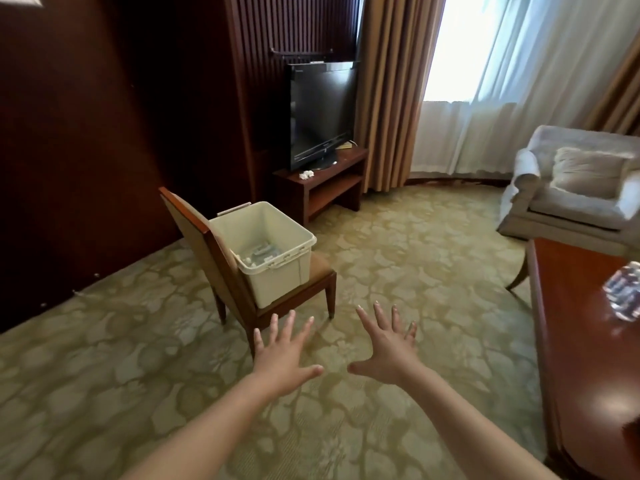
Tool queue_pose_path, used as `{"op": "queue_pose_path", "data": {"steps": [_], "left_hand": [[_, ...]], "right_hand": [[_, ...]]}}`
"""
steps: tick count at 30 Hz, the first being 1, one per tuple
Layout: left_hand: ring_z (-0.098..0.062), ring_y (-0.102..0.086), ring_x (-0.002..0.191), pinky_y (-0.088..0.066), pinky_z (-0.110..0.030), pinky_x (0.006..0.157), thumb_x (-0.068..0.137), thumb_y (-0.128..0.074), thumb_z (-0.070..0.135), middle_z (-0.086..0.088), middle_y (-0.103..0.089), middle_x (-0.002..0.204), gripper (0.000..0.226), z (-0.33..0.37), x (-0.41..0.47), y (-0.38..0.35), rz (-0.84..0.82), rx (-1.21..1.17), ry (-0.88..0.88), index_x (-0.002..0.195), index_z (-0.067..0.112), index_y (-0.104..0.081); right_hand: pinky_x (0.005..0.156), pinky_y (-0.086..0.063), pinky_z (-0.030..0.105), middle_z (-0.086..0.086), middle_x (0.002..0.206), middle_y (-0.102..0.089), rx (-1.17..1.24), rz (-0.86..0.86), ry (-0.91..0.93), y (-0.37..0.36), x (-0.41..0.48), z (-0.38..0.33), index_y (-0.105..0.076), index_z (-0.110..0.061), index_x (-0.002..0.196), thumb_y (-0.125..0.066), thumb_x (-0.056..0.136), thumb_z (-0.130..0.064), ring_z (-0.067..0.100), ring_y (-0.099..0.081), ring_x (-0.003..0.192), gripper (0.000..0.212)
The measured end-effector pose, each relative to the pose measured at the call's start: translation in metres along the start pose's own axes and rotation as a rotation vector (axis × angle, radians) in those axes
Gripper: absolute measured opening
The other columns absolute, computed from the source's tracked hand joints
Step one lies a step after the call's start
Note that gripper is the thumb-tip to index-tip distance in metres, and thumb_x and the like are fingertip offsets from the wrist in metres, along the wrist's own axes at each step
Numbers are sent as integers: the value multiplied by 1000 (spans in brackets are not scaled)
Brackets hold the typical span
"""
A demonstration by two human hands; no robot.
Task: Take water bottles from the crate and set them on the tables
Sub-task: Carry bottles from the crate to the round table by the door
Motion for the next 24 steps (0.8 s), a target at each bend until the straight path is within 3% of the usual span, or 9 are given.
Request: {"op": "queue_pose_path", "data": {"steps": [16, 24], "left_hand": [[-27, 23, 149, 3, -60, 119, 88, -48, 69, 1, 22, 163, 93, -83, 296, 84, 49, -33, 123, 153, 43, 13], [-26, 24, 149, 4, -60, 118, 88, -48, 69, 4, 23, 163, 92, -147, 380, 93, -9, -91, 222, 152, 46, 14]], "right_hand": [[111, 21, 64, 2, 165, 20, -21, 10, 170, 61, 337, -21, 11, -44, 154, -70, 77, -56, 35, 32, 145, 113], [111, 21, 66, 1, 165, 20, -62, -81, 251, 52, 459, -53, 8, -44, 155, -70, 78, -55, 34, 32, 145, 110]]}}
Point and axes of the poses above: each hand's wrist, its own x-axis towards the middle knuckle, its own y-axis out of the back of the hand, z = x × y, the point moved 10 cm from there along x, towards the middle knuckle
